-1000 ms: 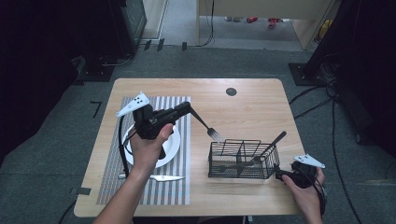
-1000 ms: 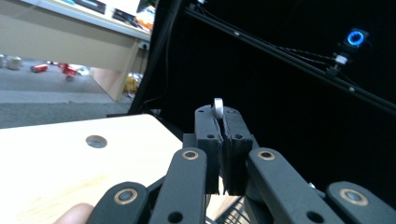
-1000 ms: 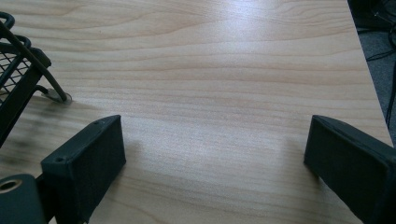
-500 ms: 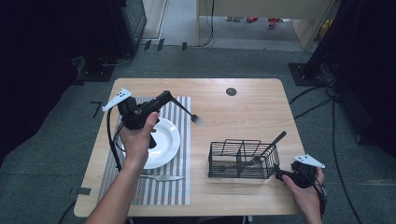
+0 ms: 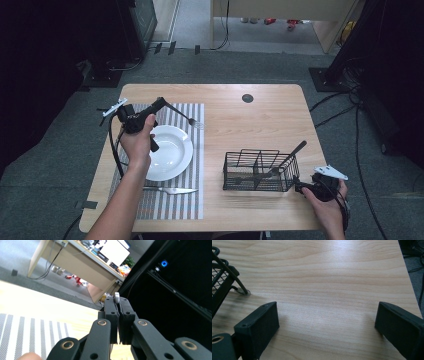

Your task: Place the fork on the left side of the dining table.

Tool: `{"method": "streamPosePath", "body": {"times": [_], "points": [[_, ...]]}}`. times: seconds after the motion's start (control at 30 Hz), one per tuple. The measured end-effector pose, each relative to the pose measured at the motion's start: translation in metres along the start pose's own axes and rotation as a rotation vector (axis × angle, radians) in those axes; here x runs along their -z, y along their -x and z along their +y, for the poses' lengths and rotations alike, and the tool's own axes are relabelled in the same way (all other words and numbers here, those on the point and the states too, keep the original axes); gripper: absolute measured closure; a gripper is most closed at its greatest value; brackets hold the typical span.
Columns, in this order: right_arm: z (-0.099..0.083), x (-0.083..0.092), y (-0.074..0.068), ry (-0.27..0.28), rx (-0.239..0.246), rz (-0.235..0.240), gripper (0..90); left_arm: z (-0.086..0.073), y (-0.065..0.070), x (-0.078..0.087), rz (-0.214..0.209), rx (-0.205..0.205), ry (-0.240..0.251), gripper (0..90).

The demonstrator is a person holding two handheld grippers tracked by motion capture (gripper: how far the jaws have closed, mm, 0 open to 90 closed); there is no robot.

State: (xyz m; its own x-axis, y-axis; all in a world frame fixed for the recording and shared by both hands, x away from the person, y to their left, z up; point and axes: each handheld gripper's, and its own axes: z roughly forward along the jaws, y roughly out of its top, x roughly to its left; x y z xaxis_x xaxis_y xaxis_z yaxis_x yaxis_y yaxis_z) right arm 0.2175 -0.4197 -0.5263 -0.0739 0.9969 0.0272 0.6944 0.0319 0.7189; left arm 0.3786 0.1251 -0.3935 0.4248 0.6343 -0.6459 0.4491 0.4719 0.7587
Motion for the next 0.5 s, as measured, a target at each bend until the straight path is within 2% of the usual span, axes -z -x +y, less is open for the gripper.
{"method": "streamPosePath", "body": {"times": [0.03,0.07,0.1,0.13,0.17,0.23,0.27,0.3,0.37,0.5], "points": [[0.000,0.000,0.000,0.000,0.000,0.000,4.8,0.000,-0.004,-0.001,0.002,0.018,0.002,89.0],[0.000,0.000,0.000,0.000,0.000,0.000,4.9,-0.001,-0.014,-0.004,0.014,0.049,0.010,89.0],[0.000,0.000,0.000,0.000,0.000,0.000,4.9,-0.001,-0.014,-0.004,0.014,0.049,0.010,89.0],[0.000,0.000,0.000,0.000,0.000,0.000,4.8,-0.002,-0.022,-0.006,0.042,0.062,0.022,89.0],[0.000,0.000,0.000,0.000,0.000,0.000,4.8,-0.002,-0.022,-0.006,0.042,0.062,0.022,88.9],[0.000,0.000,0.000,0.000,0.000,0.000,4.8,-0.003,-0.033,-0.009,0.050,0.108,0.030,88.9],[0.000,0.000,0.000,0.000,0.000,0.000,4.9,-0.004,-0.042,-0.011,0.066,0.149,0.046,88.9],[0.000,0.000,0.000,0.000,0.000,0.000,4.9,-0.004,-0.042,-0.011,0.066,0.149,0.046,88.9],[0.000,0.000,0.000,0.000,0.000,0.000,4.8,-0.007,-0.054,-0.015,0.086,0.188,0.055,88.9],[0.000,0.000,0.000,0.000,0.000,0.000,4.8,-0.010,-0.067,-0.020,0.115,0.229,0.046,88.9]]}}
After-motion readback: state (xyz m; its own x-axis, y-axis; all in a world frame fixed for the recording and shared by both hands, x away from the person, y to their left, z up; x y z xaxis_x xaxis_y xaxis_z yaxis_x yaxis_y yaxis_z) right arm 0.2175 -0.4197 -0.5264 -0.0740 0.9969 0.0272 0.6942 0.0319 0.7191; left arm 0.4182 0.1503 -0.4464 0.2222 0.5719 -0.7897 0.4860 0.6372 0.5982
